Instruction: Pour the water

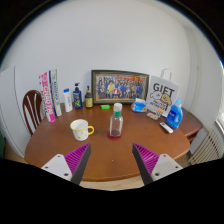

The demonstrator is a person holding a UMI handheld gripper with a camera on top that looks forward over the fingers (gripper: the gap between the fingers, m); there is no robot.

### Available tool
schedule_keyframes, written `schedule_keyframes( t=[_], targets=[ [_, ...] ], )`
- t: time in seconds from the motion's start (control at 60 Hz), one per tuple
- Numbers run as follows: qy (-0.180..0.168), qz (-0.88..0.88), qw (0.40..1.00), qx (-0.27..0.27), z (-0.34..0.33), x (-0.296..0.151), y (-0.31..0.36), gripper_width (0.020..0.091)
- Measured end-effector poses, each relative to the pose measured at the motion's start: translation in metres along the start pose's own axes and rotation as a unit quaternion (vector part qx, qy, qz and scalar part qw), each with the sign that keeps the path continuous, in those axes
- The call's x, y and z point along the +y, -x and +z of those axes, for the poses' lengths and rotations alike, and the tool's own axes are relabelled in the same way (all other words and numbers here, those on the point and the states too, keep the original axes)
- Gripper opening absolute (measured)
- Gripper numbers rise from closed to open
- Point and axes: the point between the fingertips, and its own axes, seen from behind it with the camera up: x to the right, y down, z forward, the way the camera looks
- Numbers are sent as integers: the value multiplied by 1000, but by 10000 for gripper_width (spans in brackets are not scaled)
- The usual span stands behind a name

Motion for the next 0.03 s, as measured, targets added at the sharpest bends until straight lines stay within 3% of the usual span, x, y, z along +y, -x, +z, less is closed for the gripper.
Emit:
schedule_keyframes(
  t=[0.033],
  targets=[
    [-4, -6, 1000, 2, -3, -3, 0, 854]
  ],
)
